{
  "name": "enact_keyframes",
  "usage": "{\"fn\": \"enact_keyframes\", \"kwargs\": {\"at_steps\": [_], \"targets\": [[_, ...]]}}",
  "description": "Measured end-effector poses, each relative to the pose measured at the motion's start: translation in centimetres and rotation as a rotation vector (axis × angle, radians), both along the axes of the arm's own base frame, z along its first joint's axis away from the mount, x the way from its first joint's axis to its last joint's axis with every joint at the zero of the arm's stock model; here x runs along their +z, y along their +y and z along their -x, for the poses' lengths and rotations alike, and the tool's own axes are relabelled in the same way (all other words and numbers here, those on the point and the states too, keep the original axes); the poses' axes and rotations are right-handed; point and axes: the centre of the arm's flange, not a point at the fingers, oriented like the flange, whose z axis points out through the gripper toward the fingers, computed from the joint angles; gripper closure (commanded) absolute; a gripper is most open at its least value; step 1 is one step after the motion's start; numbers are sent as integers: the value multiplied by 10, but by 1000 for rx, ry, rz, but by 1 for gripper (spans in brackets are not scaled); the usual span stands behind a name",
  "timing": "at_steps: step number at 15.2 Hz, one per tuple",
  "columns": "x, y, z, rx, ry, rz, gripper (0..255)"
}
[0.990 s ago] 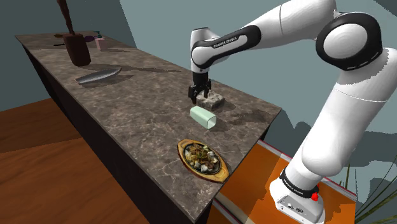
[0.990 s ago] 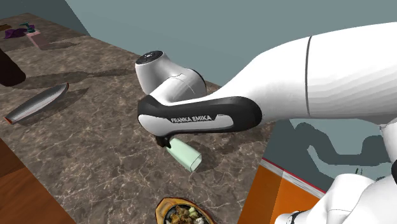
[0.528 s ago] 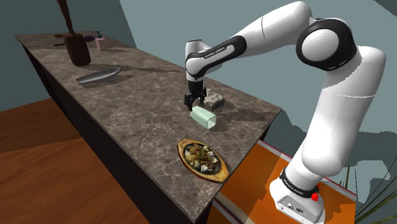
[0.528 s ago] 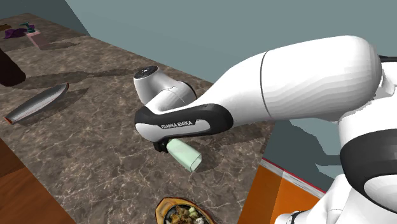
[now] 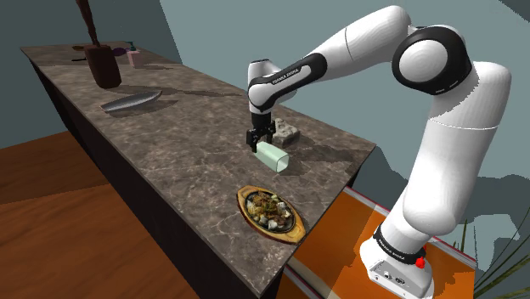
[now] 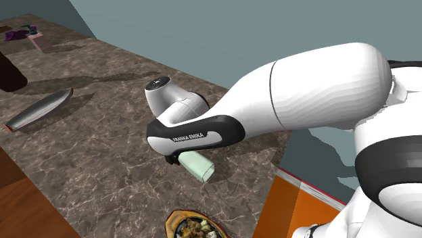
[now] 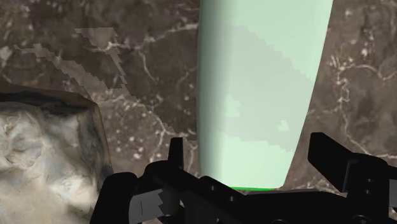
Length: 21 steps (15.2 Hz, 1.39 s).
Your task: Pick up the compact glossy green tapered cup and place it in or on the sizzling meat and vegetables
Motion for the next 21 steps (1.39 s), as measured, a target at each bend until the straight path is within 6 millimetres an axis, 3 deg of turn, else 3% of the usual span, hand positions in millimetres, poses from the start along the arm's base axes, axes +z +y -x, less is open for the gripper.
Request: {"fn": "enact_keyframes", "kwargs": {"at_steps": [2,3,13,21], "targets": [[0,0,0,0,0,0,0],[0,0,0,0,0,0,255],[0,0,0,0,-1,0,255],[37,-1,0,0,0,0,255]]}}
